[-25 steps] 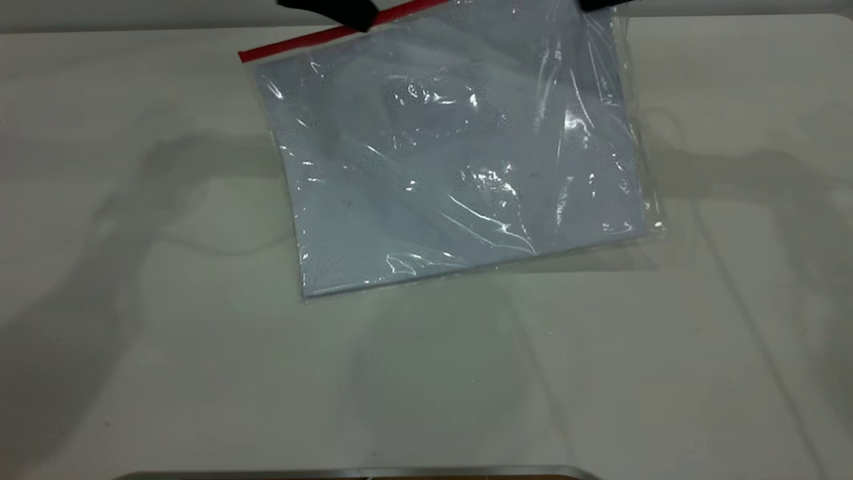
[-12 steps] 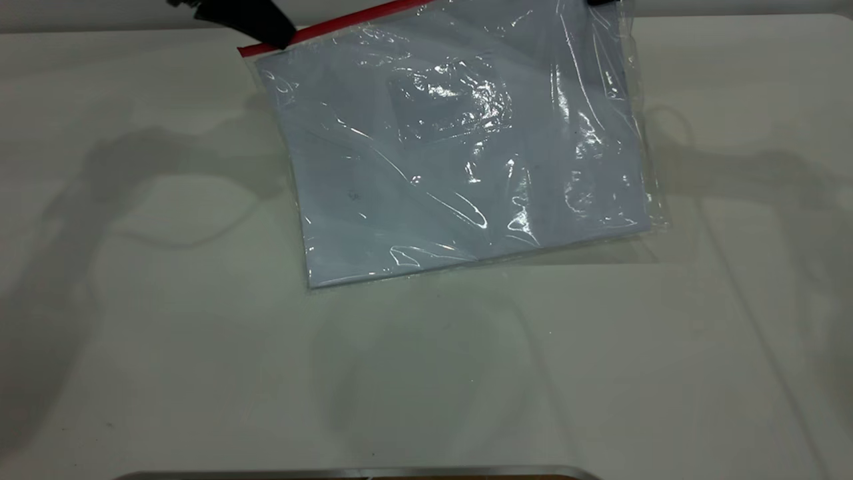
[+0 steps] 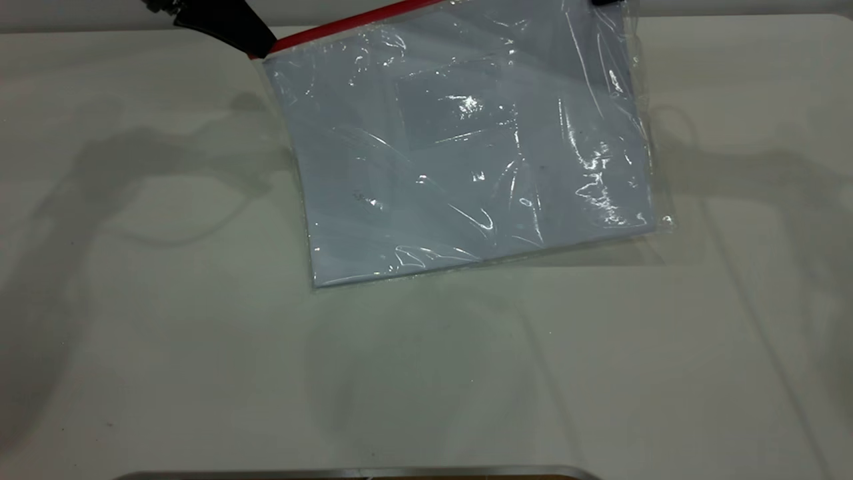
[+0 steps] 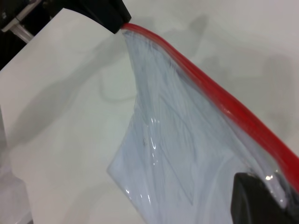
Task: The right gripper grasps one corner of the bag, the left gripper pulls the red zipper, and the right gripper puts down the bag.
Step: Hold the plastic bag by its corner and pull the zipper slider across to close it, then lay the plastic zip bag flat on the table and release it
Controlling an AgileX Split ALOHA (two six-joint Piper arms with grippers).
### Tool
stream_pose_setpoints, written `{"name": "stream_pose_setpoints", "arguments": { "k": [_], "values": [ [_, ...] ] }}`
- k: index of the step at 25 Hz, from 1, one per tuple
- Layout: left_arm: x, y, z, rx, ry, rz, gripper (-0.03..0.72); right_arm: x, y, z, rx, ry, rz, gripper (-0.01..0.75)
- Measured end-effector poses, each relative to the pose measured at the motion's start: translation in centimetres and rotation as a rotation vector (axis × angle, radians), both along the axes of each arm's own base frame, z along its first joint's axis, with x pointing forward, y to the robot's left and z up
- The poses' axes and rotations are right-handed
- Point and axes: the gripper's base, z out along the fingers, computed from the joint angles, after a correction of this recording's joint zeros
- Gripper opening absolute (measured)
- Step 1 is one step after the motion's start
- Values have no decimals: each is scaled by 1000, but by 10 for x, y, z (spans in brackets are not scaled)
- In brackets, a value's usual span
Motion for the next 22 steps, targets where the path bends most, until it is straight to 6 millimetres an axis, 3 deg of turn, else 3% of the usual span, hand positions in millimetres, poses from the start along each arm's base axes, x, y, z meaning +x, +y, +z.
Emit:
{"name": "stream_pose_setpoints", "arguments": {
  "k": [4, 9, 15, 19, 22],
  "values": [
    [2, 0, 23, -12, -49, 27, 243, 1, -2, -2, -28, -4, -9, 33],
    [0, 4, 93, -12, -219, 59, 393, 5, -5, -10, -64, -1, -58, 33],
    [-28, -5, 177, -69, -318, 40, 420, 6, -1, -59, -86, 131, -142, 46],
    [-53, -9, 224, -103, -361, 25, 423, 5, 10, -85, -185, 142, -168, 138],
    [-68, -9, 247, -123, -350, 44, 423, 5, 5, -84, -358, 110, -154, 292]
  ]
}}
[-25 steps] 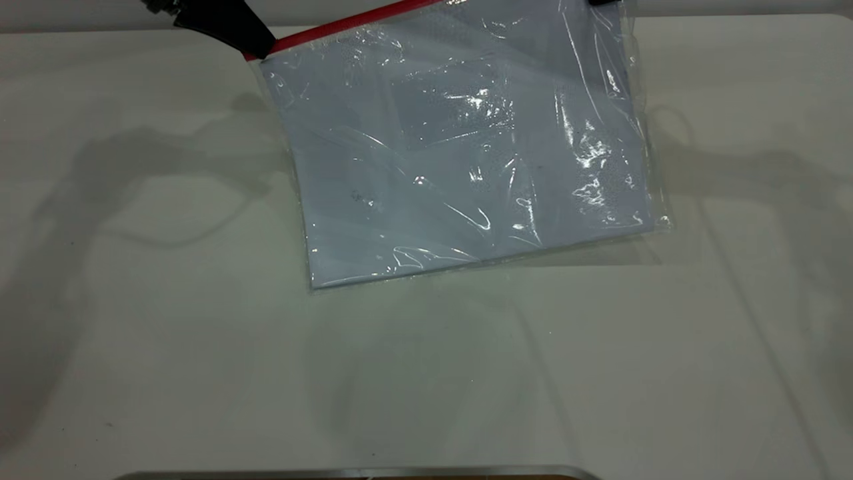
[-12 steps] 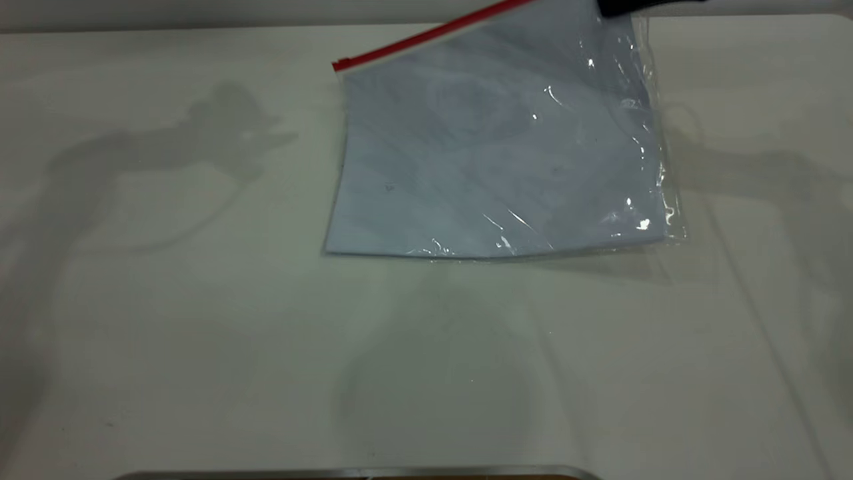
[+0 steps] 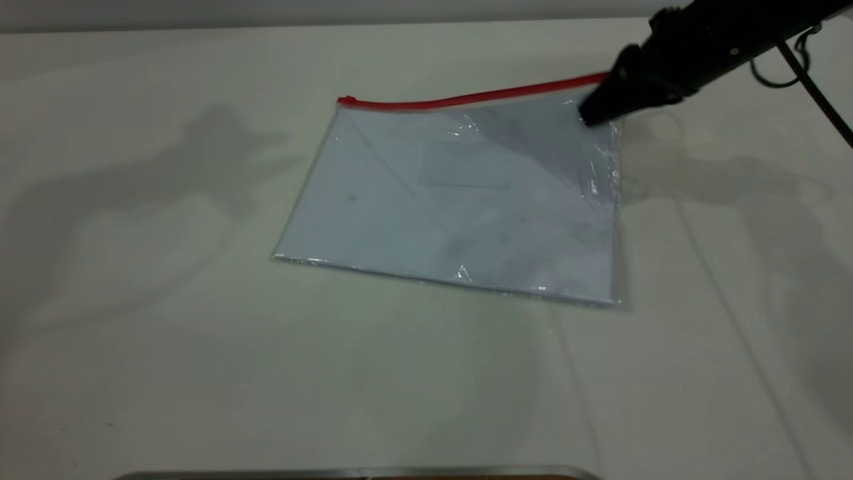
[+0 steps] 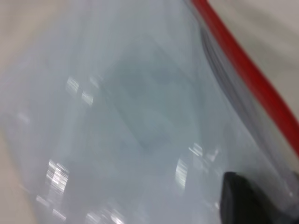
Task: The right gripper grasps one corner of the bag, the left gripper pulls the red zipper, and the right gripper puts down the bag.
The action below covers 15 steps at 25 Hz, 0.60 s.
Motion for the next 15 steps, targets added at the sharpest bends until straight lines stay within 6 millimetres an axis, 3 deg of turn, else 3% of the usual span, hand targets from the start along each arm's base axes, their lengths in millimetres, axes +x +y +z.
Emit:
{"name": "stream_pose_setpoints", "arguments": {
  "k": [2, 4, 7, 10, 15],
  "values": [
    [-12, 0, 16, -10, 9, 12, 424, 3, -11, 16, -140, -14, -39, 368],
    [-25, 1, 33, -14, 3, 20, 424, 5, -21, 46, -229, -32, -109, 410],
    [-53, 4, 61, 22, -4, 46, 424, -4, -31, 107, -315, -10, -211, 428],
    [-85, 14, 90, 88, -8, 179, 424, -35, -29, 178, -288, 118, -377, 430],
    [-127, 31, 110, 145, 51, 434, 414, -101, -12, 265, -287, 210, -348, 430]
  ]
}}
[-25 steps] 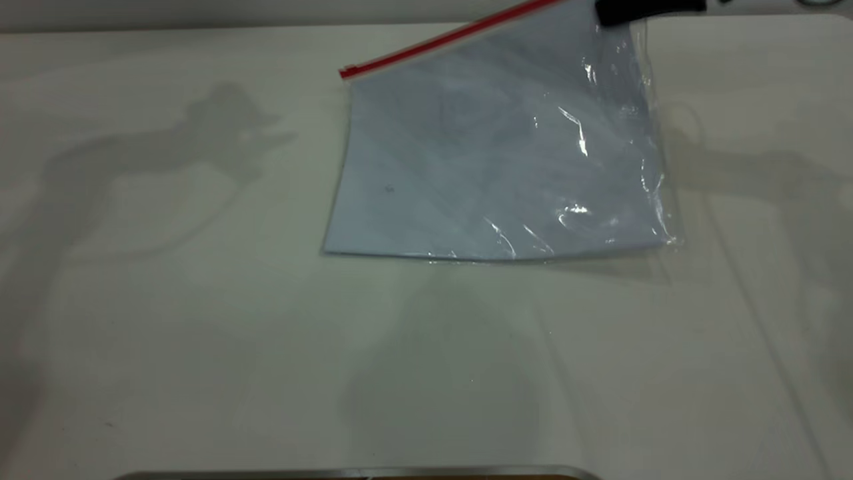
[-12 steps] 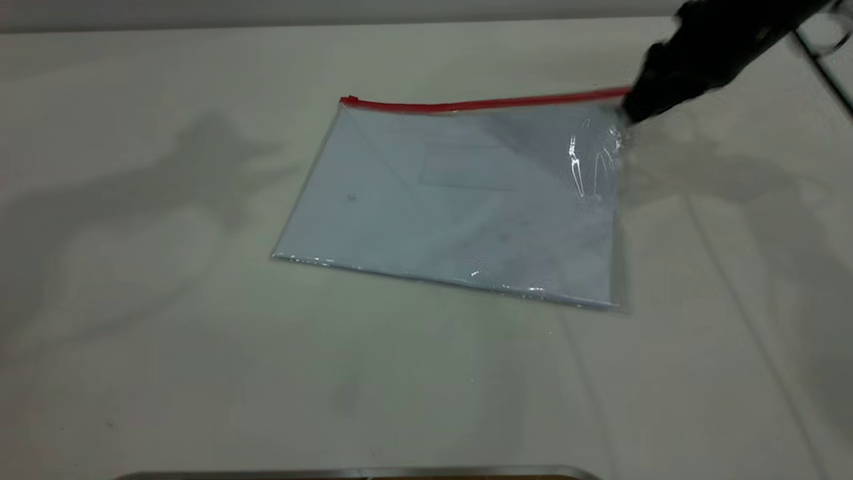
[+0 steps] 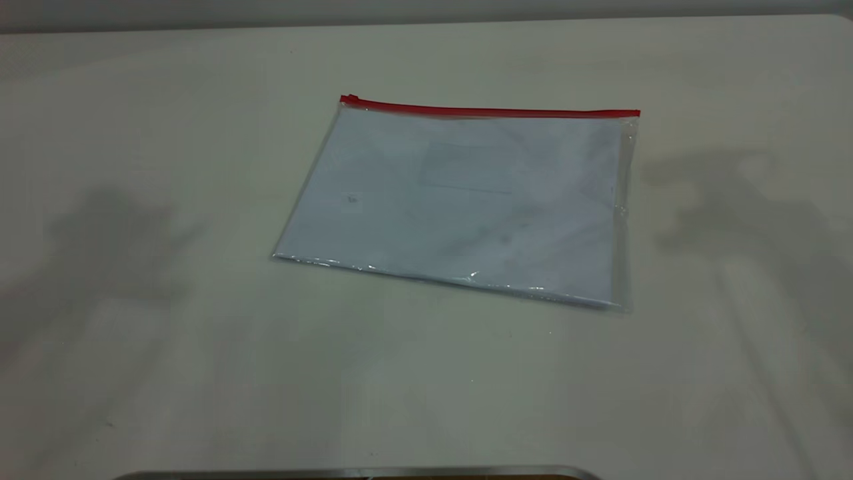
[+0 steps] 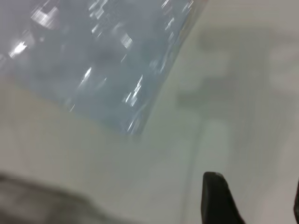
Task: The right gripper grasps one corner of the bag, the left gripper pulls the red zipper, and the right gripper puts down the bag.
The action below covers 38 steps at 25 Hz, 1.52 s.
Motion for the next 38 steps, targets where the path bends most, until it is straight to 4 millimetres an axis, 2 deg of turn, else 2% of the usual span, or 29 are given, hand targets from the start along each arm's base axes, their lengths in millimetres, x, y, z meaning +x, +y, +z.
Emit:
{"name": "stream_pose_setpoints", "arguments": {
  "k": [2, 4, 7, 10, 13, 18, 20, 22, 26, 38],
  "values": [
    [-15, 6, -6, 20, 40, 74, 393, -21, 5, 24, 4, -36, 28, 430],
    [-30, 10, -20, 47, 95, 124, 374, -41, 9, 38, 10, -70, 49, 427],
    [-57, 17, -45, 89, 174, 183, 362, -79, 9, 42, 17, -76, 55, 423],
    [-88, 22, -81, 140, 265, 214, 360, -122, 1, 29, 8, -42, 49, 422],
    [-120, 26, -118, 186, 347, 224, 360, -166, -11, 3, -32, 8, 28, 422],
    [-170, 33, -173, 246, 425, 239, 385, -220, -25, -37, -61, -20, 0, 422],
    [-182, 35, -185, 255, 417, 265, 402, -238, -28, -49, -52, -63, -10, 422],
    [-193, 37, -196, 249, 389, 301, 412, -251, -31, -55, -46, -106, -15, 422],
    [-211, 38, -210, 231, 351, 341, 417, -267, -35, -49, -33, -222, -22, 422],
    [-245, 39, -205, 181, 153, 364, 417, -292, -40, -38, 3, -406, -29, 422]
  ]
}}
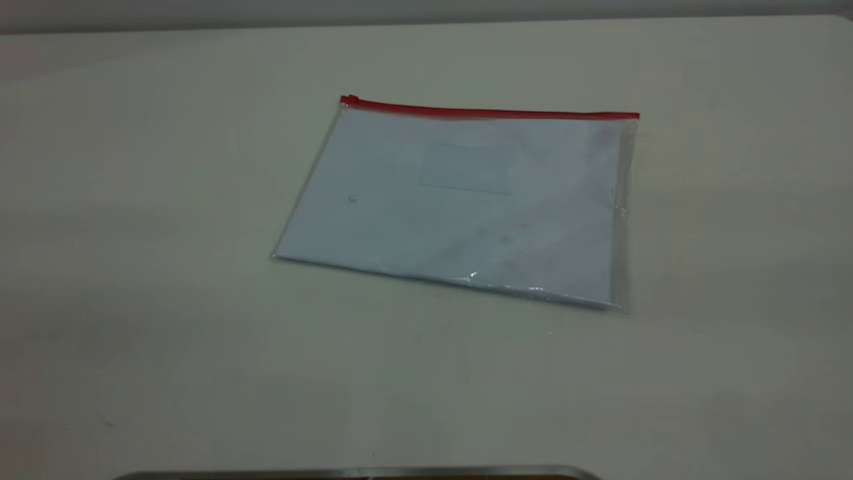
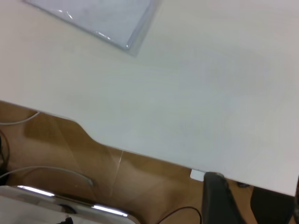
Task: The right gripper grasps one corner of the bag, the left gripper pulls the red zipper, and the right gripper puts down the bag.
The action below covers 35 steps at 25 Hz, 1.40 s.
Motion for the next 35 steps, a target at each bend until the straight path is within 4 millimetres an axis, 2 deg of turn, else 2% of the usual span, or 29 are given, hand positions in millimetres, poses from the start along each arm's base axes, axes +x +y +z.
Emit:
{"name": "stream_pose_setpoints", "arguments": {
  "k": [6, 8, 12, 17, 35],
  "values": [
    [-14, 0, 2, -4, -94, -1, 417, -2, -1, 0, 3, -9, -6, 422],
    [-17, 0, 2, -5, -114, -1, 417, -7, -3, 1, 14, -49, -58, 422],
    [-27, 1, 3, -7, -185, 10, 417, -28, -8, 5, 27, -195, -163, 422],
    [-43, 0, 2, -9, -295, 27, 417, -52, -8, 5, 35, -352, -200, 422],
    [-46, 0, 0, -7, -299, 39, 417, -53, -8, 5, 34, -353, -200, 422]
  ]
}}
